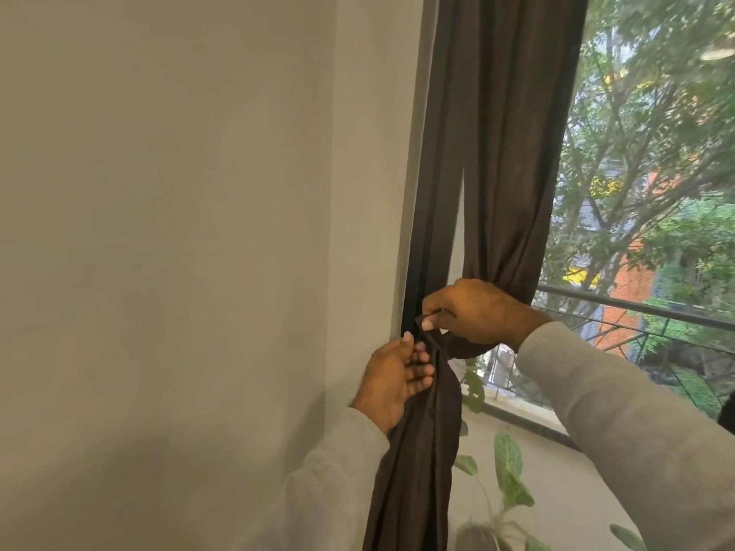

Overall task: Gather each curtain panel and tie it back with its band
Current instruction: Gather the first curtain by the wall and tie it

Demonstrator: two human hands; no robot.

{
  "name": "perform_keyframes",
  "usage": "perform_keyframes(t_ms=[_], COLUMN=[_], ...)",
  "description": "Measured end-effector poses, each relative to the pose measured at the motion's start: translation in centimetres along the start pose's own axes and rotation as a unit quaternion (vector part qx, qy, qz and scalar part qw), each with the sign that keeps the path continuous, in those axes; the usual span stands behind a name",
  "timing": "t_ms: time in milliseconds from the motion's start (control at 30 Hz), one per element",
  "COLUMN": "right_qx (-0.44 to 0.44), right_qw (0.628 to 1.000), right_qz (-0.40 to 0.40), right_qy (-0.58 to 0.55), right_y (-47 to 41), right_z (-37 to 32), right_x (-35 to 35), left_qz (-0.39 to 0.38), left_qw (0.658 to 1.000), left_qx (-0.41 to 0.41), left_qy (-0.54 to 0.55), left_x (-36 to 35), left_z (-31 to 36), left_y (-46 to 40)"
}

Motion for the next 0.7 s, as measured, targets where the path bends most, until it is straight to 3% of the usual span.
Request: perform_keyframes(t_ms=[333,700], right_qx=[-0.083,-0.098], right_qw=[0.967,0.952], right_qz=[0.125,0.141], right_qy=[-0.206,-0.252], right_y=[-0.3,-0.5], right_z=[0.7,0.7], right_x=[2.0,2.5], left_qz=[-0.098,-0.048], left_qw=[0.991,0.993], left_qx=[-0.078,-0.091], left_qy=[0.055,0.059], left_x=[-1.7,-1.6], left_z=[3.0,5.1], left_y=[1.7,3.3])
Point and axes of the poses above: each hand's wrist, its own y-axis away from the middle knuckle, its own x-axis out of the back of the hand, z = x × y, the point moved 6 cm from there along -y, towards the middle knuckle, and after that the axes turned 11 degrees about z, right-handed, at the moved point
